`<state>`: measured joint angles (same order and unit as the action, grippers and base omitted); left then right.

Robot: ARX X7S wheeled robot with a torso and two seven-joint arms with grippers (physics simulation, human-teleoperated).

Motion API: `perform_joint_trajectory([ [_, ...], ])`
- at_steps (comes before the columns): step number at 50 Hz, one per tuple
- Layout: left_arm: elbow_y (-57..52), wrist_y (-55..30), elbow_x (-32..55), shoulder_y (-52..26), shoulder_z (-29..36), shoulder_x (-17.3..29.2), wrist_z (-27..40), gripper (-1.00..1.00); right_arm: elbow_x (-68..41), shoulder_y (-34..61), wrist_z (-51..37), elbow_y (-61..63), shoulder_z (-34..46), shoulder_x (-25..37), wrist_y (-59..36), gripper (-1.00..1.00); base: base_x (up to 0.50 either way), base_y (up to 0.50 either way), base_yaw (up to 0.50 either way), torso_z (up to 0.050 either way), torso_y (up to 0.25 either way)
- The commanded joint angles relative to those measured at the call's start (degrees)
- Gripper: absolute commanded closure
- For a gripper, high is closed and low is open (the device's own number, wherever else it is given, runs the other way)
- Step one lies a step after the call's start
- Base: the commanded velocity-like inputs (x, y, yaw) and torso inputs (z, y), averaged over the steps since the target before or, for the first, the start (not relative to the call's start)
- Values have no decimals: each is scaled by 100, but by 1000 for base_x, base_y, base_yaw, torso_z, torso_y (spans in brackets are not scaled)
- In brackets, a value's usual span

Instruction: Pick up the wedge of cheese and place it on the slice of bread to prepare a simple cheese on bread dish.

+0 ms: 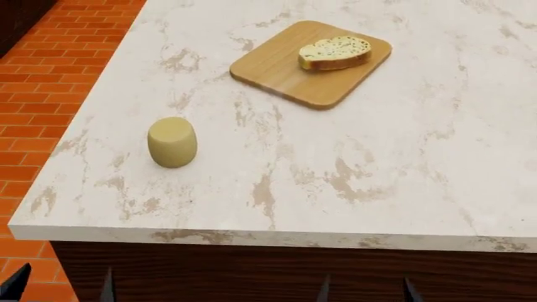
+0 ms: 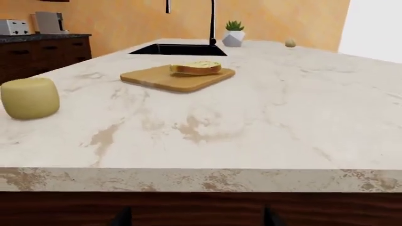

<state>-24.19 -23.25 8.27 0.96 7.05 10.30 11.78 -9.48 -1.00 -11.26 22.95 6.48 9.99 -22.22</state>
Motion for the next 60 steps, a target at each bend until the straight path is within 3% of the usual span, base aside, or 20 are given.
perform_joint_trajectory([
  [1, -1389, -2192, 413, -828, -145, 191, 105, -100, -365, 394, -177, 1453, -97, 221, -1638, -100, 0, 0, 0, 0, 0],
  [4, -2105, -3275, 783, -1375, -396, 132, 177, -100, -518, 757, -247, 1837, -100, 228, -2273, -100, 0, 0, 0, 0, 0],
  [10, -2510, -4479, 1073, -2202, -559, 11, 304, -100, -874, 1396, -415, 2490, -319, 154, -3353, -100, 0, 0, 0, 0, 0],
  [11, -2679, -5079, 1240, -2627, -756, -87, 319, -100, -1069, 1761, -478, 2760, -453, 92, -3943, -100, 0, 0, 0, 0, 0],
  [15, -3266, -6316, 1521, -3397, -1112, -272, 390, -100, -1311, 2322, -609, 3196, -608, -10, -4797, -100, 0, 0, 0, 0, 0],
  [17, -3460, -6089, 1592, -3011, -1165, -273, 326, -100, -1041, 1667, -517, 2870, -340, 94, -3849, -100, 0, 0, 0, 0, 0],
  [27, -3433, -6041, 1726, -2995, -1181, -231, 427, -100, -1064, 1644, -547, 2839, -320, 122, -3784, -100, 0, 0, 0, 0, 0],
  [28, -3150, -6139, 1536, -3027, -1048, -251, 709, -100, -1096, 1624, -481, 2833, -328, 122, -3663, -100, 0, 0, 0, 0, 0],
  [29, -3127, -5824, 1618, -2948, -1125, -231, 514, -100, -1171, 1556, -324, 2896, -296, 169, -3489, -100, 0, 0, 0, 0, 0],
  [48, -3221, -5864, 1806, -2807, -1138, -225, 637, -100, -1237, 1655, -618, 3080, -233, 249, -4055, -100, 236, 0, 0, 0, 0],
  [60, -3128, -5904, 1908, -2901, -1108, -198, 708, -100, -1050, 1579, -658, 2928, 4, 447, -3717, -100, 3, 0, 224, 0, 0],
])
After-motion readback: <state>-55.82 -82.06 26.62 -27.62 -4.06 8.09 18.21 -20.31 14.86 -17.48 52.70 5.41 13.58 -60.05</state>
